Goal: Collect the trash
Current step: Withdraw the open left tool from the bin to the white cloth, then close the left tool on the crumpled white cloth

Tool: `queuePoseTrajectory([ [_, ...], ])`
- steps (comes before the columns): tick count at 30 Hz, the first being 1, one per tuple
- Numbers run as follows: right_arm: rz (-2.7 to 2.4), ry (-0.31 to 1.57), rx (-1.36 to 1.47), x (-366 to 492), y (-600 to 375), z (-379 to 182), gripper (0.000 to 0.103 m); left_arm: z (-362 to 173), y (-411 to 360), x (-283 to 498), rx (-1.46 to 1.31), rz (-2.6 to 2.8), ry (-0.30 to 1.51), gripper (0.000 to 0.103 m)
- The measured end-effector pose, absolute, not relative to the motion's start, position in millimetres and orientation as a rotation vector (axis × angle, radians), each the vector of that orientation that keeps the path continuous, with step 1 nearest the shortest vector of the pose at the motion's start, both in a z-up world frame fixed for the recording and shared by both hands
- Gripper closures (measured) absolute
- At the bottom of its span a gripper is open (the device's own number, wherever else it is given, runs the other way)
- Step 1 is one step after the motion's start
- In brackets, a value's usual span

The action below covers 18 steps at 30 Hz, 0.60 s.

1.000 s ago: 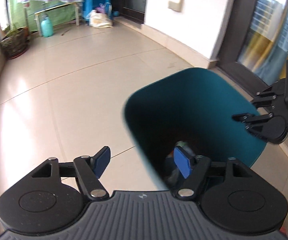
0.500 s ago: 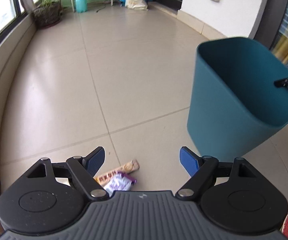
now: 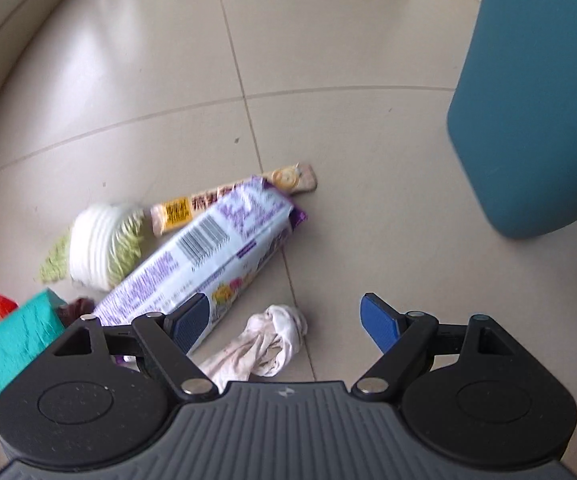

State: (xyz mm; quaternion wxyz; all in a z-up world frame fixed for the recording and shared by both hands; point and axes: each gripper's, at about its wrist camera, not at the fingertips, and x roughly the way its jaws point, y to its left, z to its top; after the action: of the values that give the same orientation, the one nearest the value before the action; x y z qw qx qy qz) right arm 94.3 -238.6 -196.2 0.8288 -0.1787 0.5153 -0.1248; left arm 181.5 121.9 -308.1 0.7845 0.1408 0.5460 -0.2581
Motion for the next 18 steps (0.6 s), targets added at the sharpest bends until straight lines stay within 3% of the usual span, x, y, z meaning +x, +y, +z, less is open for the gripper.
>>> queuePoseTrajectory([
  [15,-0.268,1.102,-0.396,95,-236,-198,0.093,-374,117,168,0.382,-0.434,1.238,0.021],
  [17,-0.267,1.103,-0.4,95,-236,-198,0.093,-379,118,168,0.385,-0.422,1.243,0.027],
  [18,-0.267,1.104,-0.399,95,-236,-198,0.093,-380,118,168,0.38,-0.42,1.246,0.036],
])
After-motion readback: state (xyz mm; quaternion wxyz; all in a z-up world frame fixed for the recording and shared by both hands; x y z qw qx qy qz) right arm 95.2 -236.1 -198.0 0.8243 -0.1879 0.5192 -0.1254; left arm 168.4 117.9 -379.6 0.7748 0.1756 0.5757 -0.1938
